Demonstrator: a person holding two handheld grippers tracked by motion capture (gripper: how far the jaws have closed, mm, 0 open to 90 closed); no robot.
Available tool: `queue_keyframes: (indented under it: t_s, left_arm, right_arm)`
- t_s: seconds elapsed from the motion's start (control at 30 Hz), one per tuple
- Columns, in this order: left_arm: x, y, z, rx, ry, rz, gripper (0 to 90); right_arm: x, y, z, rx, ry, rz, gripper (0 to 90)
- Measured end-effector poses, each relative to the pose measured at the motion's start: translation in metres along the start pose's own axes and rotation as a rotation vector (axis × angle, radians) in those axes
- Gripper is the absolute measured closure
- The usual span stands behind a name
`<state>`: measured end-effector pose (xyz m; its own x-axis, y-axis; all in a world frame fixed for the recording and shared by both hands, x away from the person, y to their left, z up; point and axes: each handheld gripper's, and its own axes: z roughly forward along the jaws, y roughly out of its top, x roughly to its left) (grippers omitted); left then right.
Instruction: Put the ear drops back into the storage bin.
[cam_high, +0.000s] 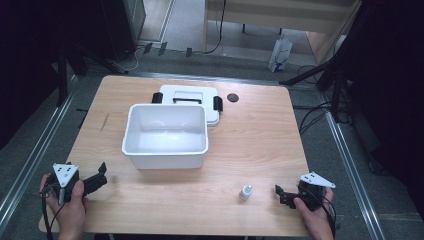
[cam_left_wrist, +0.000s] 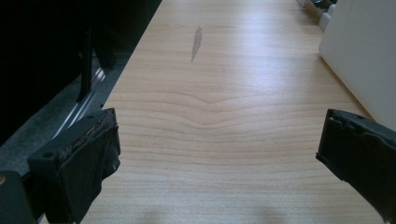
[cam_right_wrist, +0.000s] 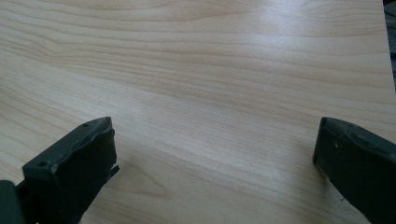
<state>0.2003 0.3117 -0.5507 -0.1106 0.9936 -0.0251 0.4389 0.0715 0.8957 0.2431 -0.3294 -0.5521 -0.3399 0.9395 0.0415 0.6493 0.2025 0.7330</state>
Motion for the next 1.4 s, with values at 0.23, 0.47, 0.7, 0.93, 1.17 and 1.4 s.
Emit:
queue_keyframes:
  t_s: [0.23,0.47,0.7,0.93,1.17,1.4]
  left_arm:
    - [0.000,0.000,0.000,0.010,-0.007,-0.002,0.0]
    - [-0.001,0.000,0.001,0.015,0.000,0.008,0.0]
    - [-0.003,0.001,0.003,0.042,0.009,0.011,0.0]
    - [-0.002,0.001,0.004,0.046,0.007,0.006,0.0]
    - [-0.003,0.001,0.004,0.056,0.003,0.006,0.0]
    - [-0.003,0.001,0.004,0.058,0.002,0.007,0.0]
  right_arm:
    - [0.001,0.001,0.001,0.013,0.002,-0.014,0.0]
    - [0.003,0.003,0.002,0.040,0.011,-0.066,0.0]
    - [0.012,0.029,-0.008,0.207,-0.056,-0.176,0.0]
    - [0.027,0.061,-0.024,0.379,-0.075,-0.318,2.4]
    - [0.048,0.088,-0.028,0.544,-0.035,-0.435,5.3]
    - [0.071,0.114,-0.028,0.610,0.040,-0.477,12.8]
